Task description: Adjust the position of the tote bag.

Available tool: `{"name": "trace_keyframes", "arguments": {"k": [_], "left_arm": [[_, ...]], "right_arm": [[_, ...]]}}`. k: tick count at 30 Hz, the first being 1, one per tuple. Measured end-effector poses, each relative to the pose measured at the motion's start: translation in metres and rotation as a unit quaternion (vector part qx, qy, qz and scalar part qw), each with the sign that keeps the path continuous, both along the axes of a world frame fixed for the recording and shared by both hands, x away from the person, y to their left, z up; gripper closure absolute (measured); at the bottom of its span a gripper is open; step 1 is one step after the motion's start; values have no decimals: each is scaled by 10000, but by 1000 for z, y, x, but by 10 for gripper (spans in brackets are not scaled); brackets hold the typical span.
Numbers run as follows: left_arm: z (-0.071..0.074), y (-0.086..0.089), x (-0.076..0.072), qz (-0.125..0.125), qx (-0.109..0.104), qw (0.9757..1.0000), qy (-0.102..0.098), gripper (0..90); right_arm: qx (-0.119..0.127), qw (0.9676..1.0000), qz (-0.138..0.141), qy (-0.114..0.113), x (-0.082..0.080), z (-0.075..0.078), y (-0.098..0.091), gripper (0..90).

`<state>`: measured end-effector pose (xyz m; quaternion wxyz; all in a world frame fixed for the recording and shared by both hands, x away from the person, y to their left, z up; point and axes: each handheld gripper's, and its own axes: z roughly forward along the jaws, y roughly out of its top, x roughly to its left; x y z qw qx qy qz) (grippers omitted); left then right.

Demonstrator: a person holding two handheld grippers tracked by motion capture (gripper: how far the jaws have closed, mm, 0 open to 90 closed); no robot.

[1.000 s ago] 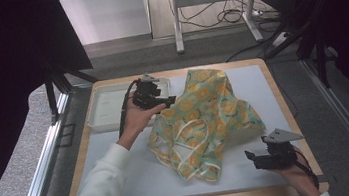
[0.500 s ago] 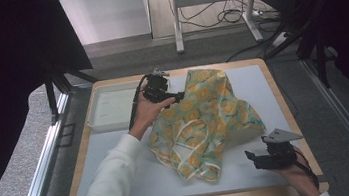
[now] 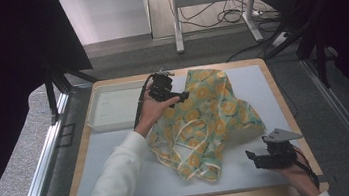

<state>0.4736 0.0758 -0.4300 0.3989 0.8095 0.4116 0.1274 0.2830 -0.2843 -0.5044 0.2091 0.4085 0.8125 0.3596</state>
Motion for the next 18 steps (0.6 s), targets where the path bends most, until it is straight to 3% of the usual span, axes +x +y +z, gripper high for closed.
{"name": "trace_keyframes", "arguments": {"k": [3,7,9,13,15,18], "left_arm": [[2,7,7,203,-35,9998,-28,207],[-5,10,16,327,-43,9994,116,211],[-11,9,19,318,-56,9993,206,212],[-20,1,20,156,153,9993,307,209],[-21,-2,20,129,158,9994,284,209],[-14,1,20,251,-12,9996,98,222]], "right_arm": [[-17,10000,6,12,1,-1,1,186],[-45,10000,28,-2,0,0,4,186],[-62,10000,45,-16,0,0,4,186],[-44,10000,20,3,1,-1,2,186],[-54,10000,16,6,1,-1,2,186],[-58,10000,23,-9,1,-1,2,186]]}}
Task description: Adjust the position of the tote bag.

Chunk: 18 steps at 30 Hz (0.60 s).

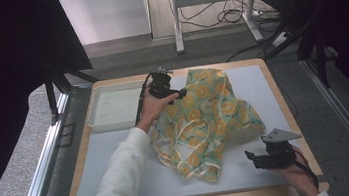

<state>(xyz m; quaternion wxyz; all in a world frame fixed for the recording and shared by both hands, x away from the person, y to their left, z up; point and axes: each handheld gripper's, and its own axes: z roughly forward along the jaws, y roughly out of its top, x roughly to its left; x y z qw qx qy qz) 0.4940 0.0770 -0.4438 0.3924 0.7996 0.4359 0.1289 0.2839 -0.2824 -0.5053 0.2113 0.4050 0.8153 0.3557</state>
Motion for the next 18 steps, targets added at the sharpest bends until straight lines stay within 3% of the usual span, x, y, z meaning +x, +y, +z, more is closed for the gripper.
{"name": "trace_keyframes", "arguments": {"k": [4,9,13,16,18], "left_arm": [[11,8,3,207,19,9997,-125,228],[13,15,8,367,3,9993,-110,236],[3,9,9,169,115,9998,71,226],[-6,-3,8,-137,92,9992,361,189],[-12,-12,4,-227,104,9989,397,161]], "right_arm": [[1,10000,-5,6,0,0,0,186],[-23,10000,15,8,0,-1,1,186],[-11,10000,0,0,0,-1,1,186],[-22,10000,8,7,0,-1,1,186],[-25,10000,11,11,0,-1,1,186]]}}
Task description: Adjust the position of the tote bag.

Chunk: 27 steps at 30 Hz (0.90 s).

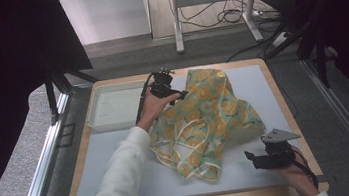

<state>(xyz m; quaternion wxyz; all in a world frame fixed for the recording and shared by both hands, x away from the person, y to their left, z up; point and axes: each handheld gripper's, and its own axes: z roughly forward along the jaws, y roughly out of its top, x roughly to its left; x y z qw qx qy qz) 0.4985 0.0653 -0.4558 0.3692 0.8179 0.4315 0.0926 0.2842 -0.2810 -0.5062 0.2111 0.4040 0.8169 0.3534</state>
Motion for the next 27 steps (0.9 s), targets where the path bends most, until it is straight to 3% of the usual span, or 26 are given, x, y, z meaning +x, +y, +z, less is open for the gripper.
{"name": "trace_keyframes", "arguments": {"k": [3,5,10,12,15,17,21,23,27], "left_arm": [[-8,-13,-5,-189,-6,9997,154,120],[-14,-21,-8,-261,122,9994,166,103],[-24,-30,-7,-132,373,9992,73,98],[-26,-31,-3,-21,344,9994,37,104],[-29,-29,6,125,129,9998,74,107],[-32,-30,11,116,-45,9998,173,102],[-42,-40,17,84,-88,9996,266,90],[-46,-44,19,207,-29,9995,226,133],[-51,-48,24,313,82,9994,142,350]], "right_arm": [[-1,10000,0,-5,0,0,0,186],[-9,10000,-3,4,0,0,0,186],[-34,10000,6,30,0,-1,0,186],[-38,10000,7,34,0,-1,0,186],[-41,10000,0,39,1,-1,0,186],[-56,10000,3,36,1,-2,0,186],[-82,10000,4,48,1,-2,0,186],[-89,9999,1,46,1,-2,0,186],[-103,9999,-9,46,2,-3,0,186]]}}
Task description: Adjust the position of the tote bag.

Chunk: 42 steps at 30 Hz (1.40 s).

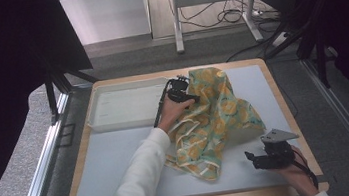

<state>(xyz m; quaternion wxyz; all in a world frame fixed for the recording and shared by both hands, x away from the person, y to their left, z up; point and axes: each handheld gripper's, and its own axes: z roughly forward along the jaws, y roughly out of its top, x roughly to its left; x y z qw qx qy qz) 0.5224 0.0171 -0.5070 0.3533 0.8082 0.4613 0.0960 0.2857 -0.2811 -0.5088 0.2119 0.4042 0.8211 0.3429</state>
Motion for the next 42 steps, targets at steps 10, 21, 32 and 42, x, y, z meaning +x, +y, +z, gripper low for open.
{"name": "trace_keyframes", "arguments": {"k": [10,21,32,42], "left_arm": [[1,2,2,-207,-123,9997,-102,775],[23,21,-7,-289,-301,9987,-309,894],[45,45,-22,-364,-433,9977,-368,896],[51,52,-28,-437,-497,9971,-378,896]], "right_arm": [[-34,10000,-17,0,1,-1,0,186],[-40,10000,-23,-15,1,0,0,186],[-28,10000,-50,-79,-1,3,0,186],[-20,9999,-127,-91,-1,4,-3,186]]}}
